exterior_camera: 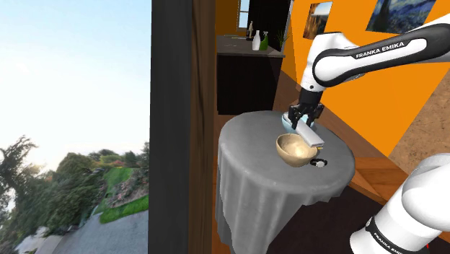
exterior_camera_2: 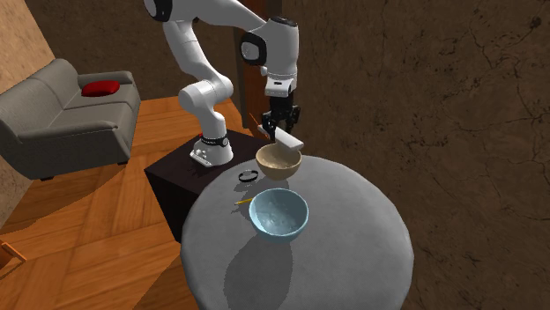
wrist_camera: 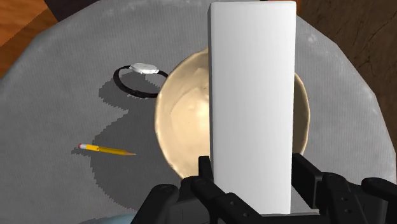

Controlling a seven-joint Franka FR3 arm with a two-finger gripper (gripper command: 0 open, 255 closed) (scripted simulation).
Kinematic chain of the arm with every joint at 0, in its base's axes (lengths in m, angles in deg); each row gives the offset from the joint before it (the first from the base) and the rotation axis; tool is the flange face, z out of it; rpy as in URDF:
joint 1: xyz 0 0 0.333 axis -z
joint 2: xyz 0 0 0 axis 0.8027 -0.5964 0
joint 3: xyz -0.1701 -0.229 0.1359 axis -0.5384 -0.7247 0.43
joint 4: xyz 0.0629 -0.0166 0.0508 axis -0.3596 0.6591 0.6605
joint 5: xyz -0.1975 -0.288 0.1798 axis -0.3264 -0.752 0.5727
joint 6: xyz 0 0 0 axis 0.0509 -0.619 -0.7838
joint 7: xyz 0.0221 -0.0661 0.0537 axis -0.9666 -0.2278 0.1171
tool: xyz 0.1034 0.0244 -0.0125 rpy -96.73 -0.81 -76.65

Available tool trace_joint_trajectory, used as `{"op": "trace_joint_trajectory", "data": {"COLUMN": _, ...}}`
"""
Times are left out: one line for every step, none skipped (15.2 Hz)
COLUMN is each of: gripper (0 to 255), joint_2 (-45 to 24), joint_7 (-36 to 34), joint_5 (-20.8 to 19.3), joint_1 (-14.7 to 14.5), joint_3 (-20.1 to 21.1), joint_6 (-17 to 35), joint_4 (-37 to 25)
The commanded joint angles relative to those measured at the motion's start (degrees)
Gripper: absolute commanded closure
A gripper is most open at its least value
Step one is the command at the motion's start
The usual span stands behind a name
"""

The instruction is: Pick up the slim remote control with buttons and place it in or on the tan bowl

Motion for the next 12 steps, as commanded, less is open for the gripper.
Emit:
{"op": "trace_joint_trajectory", "data": {"gripper": 255, "joint_2": 0.7, "joint_7": 0.1, "joint_5": -0.1, "joint_1": 0.1, "joint_3": -0.1, "joint_6": 0.8, "joint_4": 1.6}}
{"op": "trace_joint_trajectory", "data": {"gripper": 255, "joint_2": 0.4, "joint_7": 0.1, "joint_5": -0.2, "joint_1": 0.1, "joint_3": -0.2, "joint_6": 1.7, "joint_4": 2.1}}
{"op": "trace_joint_trajectory", "data": {"gripper": 255, "joint_2": 0.1, "joint_7": 0.1, "joint_5": -0.2, "joint_1": 0.1, "joint_3": -0.2, "joint_6": 2.6, "joint_4": 2.7}}
{"op": "trace_joint_trajectory", "data": {"gripper": 255, "joint_2": -0.2, "joint_7": 0.1, "joint_5": -0.2, "joint_1": 0.1, "joint_3": -0.2, "joint_6": 3.4, "joint_4": 3.2}}
{"op": "trace_joint_trajectory", "data": {"gripper": 255, "joint_2": -0.6, "joint_7": 0.1, "joint_5": -0.2, "joint_1": 0.2, "joint_3": -0.2, "joint_6": 4.3, "joint_4": 3.7}}
{"op": "trace_joint_trajectory", "data": {"gripper": 255, "joint_2": -1.0, "joint_7": 0.1, "joint_5": -0.2, "joint_1": 0.2, "joint_3": -0.3, "joint_6": 5.2, "joint_4": 4.2}}
{"op": "trace_joint_trajectory", "data": {"gripper": 255, "joint_2": -1.4, "joint_7": 0.1, "joint_5": -0.3, "joint_1": 0.2, "joint_3": -0.3, "joint_6": 6.1, "joint_4": 4.7}}
{"op": "trace_joint_trajectory", "data": {"gripper": 255, "joint_2": -1.8, "joint_7": 0.0, "joint_5": -0.3, "joint_1": 0.2, "joint_3": -0.3, "joint_6": 7.0, "joint_4": 5.2}}
{"op": "trace_joint_trajectory", "data": {"gripper": 255, "joint_2": -2.2, "joint_7": 0.0, "joint_5": -0.3, "joint_1": 0.2, "joint_3": -0.3, "joint_6": 7.9, "joint_4": 5.7}}
{"op": "trace_joint_trajectory", "data": {"gripper": 255, "joint_2": -2.7, "joint_7": 0.0, "joint_5": -0.3, "joint_1": 0.2, "joint_3": -0.4, "joint_6": 8.8, "joint_4": 6.2}}
{"op": "trace_joint_trajectory", "data": {"gripper": 255, "joint_2": -3.1, "joint_7": 0.0, "joint_5": -0.3, "joint_1": 0.2, "joint_3": -0.4, "joint_6": 9.7, "joint_4": 6.6}}
{"op": "trace_joint_trajectory", "data": {"gripper": 255, "joint_2": -3.6, "joint_7": 0.0, "joint_5": -0.3, "joint_1": 0.2, "joint_3": -0.4, "joint_6": 10.7, "joint_4": 7.0}}
